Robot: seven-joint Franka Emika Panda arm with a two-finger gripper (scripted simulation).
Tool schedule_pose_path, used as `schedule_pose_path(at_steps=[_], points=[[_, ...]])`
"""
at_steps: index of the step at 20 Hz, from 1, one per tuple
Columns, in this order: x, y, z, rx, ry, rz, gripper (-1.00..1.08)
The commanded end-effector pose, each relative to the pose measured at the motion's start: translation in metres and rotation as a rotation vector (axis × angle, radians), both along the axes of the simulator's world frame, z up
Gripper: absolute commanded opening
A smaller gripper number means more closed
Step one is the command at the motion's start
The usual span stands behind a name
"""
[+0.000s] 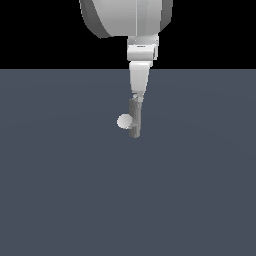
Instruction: Turn on the faucet by rotating a designated handle.
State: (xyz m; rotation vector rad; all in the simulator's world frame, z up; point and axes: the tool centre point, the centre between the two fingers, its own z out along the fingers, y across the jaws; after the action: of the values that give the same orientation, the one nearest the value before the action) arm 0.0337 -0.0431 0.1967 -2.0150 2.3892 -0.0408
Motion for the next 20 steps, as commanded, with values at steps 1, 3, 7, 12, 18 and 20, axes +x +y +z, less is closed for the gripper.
schedule_pose_path(at_steps=[1,3,7,12,18,20], points=[[-0.004,0.042,-0.013,0.008,0.024,0.038,-1.00],[-0.005,0.055,-0.015,0.009,0.029,0.040,-1.00],[0.006,0.026,-0.002,0.003,0.004,-0.004,-1.00],[0.018,0.047,-0.006,0.005,0.011,0.008,-1.00],[0.032,0.071,-0.010,0.007,0.019,0.022,-1.00],[0.036,0.078,-0.011,0.007,0.021,0.027,-1.00]])
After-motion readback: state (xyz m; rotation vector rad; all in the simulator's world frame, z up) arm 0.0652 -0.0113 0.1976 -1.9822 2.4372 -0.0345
